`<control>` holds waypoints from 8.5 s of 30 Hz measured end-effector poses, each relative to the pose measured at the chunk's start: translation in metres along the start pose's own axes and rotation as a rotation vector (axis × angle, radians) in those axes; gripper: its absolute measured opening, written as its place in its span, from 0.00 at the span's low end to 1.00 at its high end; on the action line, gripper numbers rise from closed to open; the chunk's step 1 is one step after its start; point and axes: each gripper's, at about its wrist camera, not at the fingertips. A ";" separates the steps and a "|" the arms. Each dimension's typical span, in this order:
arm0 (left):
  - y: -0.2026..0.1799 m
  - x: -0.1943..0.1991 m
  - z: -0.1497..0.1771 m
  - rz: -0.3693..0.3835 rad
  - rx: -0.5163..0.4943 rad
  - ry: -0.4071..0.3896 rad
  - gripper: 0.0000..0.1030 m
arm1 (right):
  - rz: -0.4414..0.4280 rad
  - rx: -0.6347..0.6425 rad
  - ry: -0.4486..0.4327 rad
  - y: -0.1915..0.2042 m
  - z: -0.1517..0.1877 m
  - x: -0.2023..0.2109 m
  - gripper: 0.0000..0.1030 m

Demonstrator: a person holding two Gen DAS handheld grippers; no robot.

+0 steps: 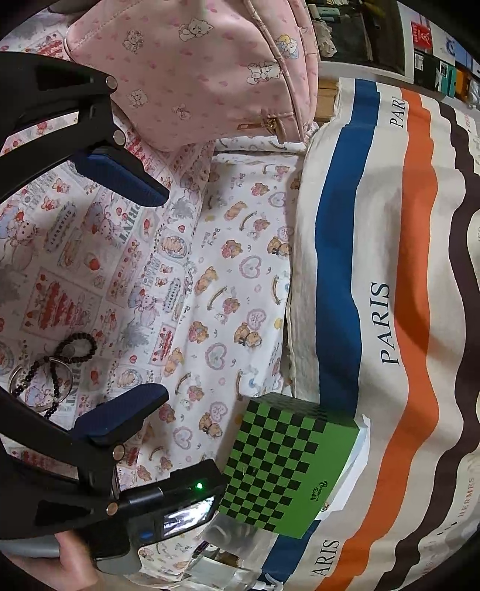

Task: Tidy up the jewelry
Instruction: 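Grasp a small silver ring near the bead bracelets with the right tool, then carry the silver ring over the yellow-cloth box and open the right tool, then grasp a small silver ring from the bracelet pile with the left tool, then carry the ring to the yellow-cloth box and open the left tool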

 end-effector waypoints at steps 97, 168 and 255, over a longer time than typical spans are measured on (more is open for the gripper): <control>-0.106 -0.064 0.057 0.214 -0.288 0.790 0.27 | 0.050 -0.335 -0.439 -0.159 0.140 0.130 0.42; -0.145 -0.018 0.035 0.125 -0.500 0.682 0.04 | -0.004 -0.479 -0.358 -0.197 0.141 0.118 0.54; -0.138 0.062 -0.012 0.285 -0.401 -0.011 1.00 | 0.055 -0.461 -0.459 -0.200 0.143 0.132 0.72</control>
Point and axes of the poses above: each gripper's, at about its wrist camera, not at the fingertips, and x roughly against the way its jaws point, y to its left, z to its underside, and after that the axes turned 5 degrees about y, right-handed
